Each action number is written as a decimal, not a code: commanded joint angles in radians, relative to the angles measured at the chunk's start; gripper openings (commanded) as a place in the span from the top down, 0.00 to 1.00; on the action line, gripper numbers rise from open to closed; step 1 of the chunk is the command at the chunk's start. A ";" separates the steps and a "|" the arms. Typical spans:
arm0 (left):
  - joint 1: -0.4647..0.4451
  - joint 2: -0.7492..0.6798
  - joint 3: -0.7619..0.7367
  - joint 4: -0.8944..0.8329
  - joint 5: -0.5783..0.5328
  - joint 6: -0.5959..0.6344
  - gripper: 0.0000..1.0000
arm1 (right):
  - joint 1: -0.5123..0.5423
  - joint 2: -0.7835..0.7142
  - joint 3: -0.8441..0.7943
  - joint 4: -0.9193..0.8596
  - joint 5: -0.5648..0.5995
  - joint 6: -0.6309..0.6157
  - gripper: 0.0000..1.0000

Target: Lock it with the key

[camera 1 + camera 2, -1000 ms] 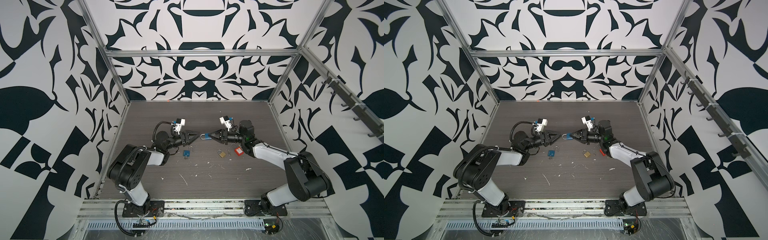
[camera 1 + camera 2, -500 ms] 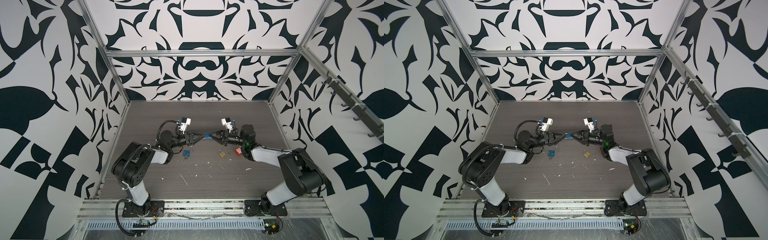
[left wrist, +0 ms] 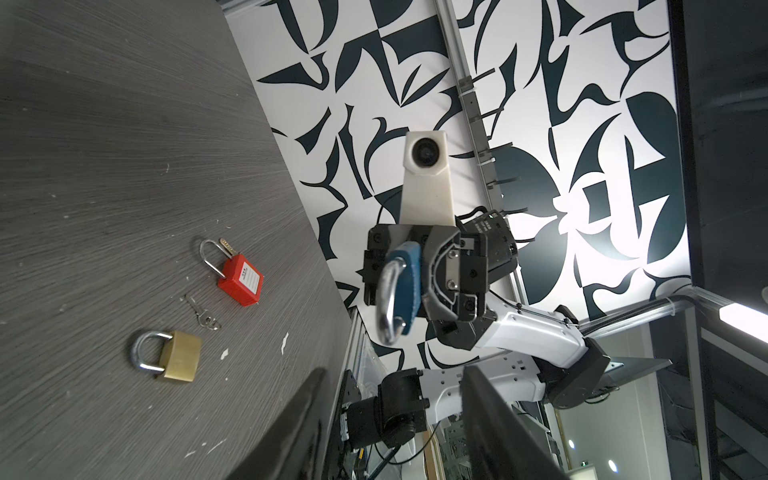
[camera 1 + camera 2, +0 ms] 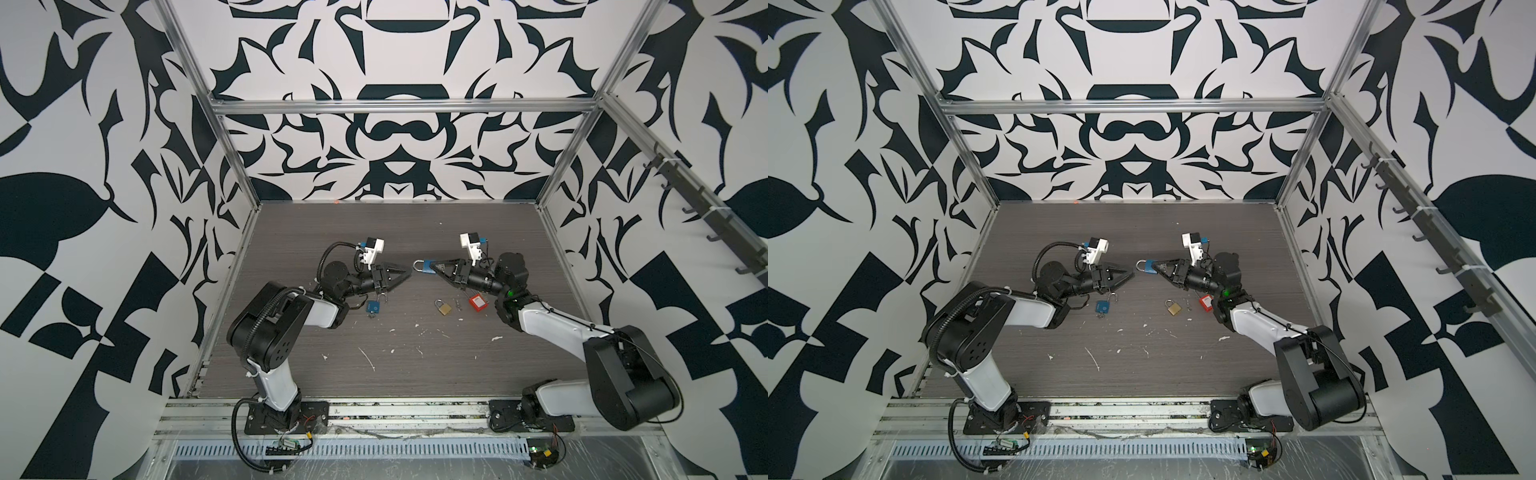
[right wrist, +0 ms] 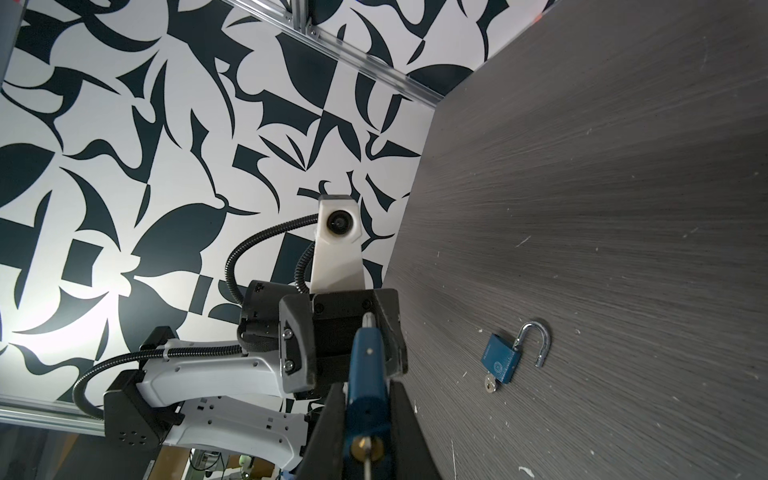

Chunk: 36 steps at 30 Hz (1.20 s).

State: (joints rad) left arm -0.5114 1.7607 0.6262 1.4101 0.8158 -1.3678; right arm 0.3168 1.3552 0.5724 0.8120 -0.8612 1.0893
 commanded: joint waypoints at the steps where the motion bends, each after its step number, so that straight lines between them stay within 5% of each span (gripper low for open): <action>1: -0.008 0.022 0.016 0.014 0.002 -0.011 0.46 | 0.021 -0.007 -0.009 0.066 0.021 -0.034 1.00; 7: -0.023 0.044 0.045 0.014 0.000 -0.019 0.47 | 0.085 0.080 -0.003 0.178 -0.008 0.011 1.00; 19: -0.040 0.043 0.056 0.013 -0.002 -0.024 0.68 | 0.090 0.138 0.016 0.202 0.001 0.033 1.00; 27: -0.047 0.045 0.062 0.013 0.000 -0.024 0.86 | 0.091 0.153 0.015 0.229 0.006 0.057 1.00; 30: -0.046 0.040 0.060 0.013 -0.003 -0.026 1.00 | 0.091 0.147 0.012 0.209 0.009 0.051 1.00; 36: -0.018 0.022 0.043 0.015 0.005 -0.033 1.00 | 0.055 0.099 -0.013 0.166 0.012 0.057 0.69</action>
State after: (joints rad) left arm -0.5377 1.7962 0.6601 1.3701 0.7963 -1.3922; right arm 0.3935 1.5074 0.5610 0.9703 -0.8665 1.1587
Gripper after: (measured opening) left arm 0.190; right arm 0.298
